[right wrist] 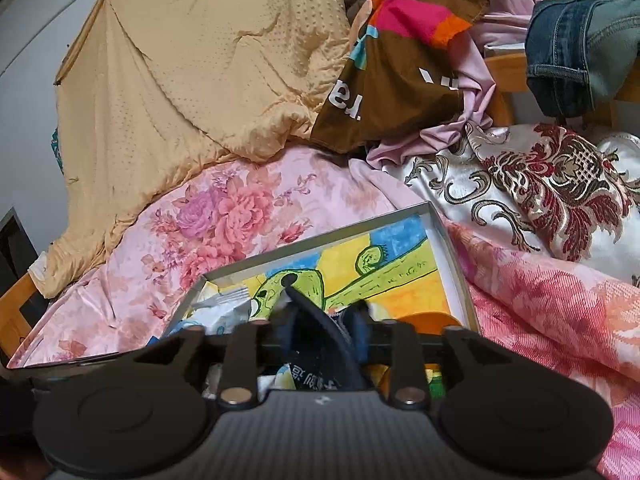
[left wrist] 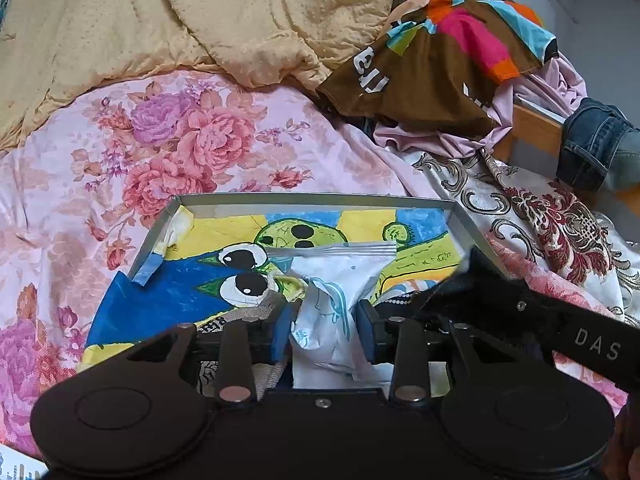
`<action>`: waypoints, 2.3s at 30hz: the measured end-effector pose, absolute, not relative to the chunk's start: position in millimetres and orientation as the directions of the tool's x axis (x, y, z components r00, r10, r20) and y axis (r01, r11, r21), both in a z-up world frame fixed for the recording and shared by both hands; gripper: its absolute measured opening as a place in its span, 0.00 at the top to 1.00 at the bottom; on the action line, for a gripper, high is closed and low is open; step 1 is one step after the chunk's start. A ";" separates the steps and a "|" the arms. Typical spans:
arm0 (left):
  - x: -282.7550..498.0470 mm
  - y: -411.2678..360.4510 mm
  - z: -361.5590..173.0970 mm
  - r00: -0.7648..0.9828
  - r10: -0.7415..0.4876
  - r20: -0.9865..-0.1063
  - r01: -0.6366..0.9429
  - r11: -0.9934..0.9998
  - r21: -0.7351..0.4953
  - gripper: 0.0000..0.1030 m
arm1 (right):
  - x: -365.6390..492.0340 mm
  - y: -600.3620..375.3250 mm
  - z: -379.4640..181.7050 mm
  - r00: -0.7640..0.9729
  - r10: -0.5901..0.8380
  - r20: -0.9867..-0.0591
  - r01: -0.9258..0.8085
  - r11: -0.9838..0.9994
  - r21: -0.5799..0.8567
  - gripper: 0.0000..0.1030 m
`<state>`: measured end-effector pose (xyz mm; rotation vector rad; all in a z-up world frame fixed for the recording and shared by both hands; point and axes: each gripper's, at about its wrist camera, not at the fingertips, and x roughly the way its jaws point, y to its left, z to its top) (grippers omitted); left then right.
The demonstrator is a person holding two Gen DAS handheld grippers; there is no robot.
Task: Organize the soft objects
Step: 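Open the left tool to drop the packet while the right tool drops the black cloth into the tray, then move both open tools back over the remaining pile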
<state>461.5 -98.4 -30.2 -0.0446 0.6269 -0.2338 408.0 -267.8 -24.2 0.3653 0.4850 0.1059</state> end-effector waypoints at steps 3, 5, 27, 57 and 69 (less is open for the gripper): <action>462.1 -98.1 -29.9 0.789 -0.229 -0.571 0.201 0.973 -0.113 0.59 | 408.4 -268.4 -24.8 0.877 0.186 -0.443 -0.010 0.929 0.370 0.56; 461.9 -97.4 -29.5 0.792 -0.232 -0.565 0.200 0.973 -0.120 0.58 | 408.6 -268.6 -25.3 0.874 0.186 -0.448 -0.007 0.928 0.371 0.53; 438.9 -84.4 -8.2 0.828 -0.193 -0.527 0.174 0.981 -0.087 0.24 | 397.1 -284.4 -7.9 0.880 0.138 -0.455 0.040 0.933 0.359 0.14; 276.0 -45.4 79.5 0.902 -0.152 -0.405 0.142 0.988 -0.056 0.01 | 245.5 -240.4 63.5 0.936 0.070 -0.346 -0.027 0.992 0.127 0.00; 225.0 -10.9 54.6 0.892 -0.119 -0.437 0.103 0.993 -0.060 0.01 | 189.8 -214.3 43.6 0.932 0.076 -0.353 -0.051 0.996 0.079 0.00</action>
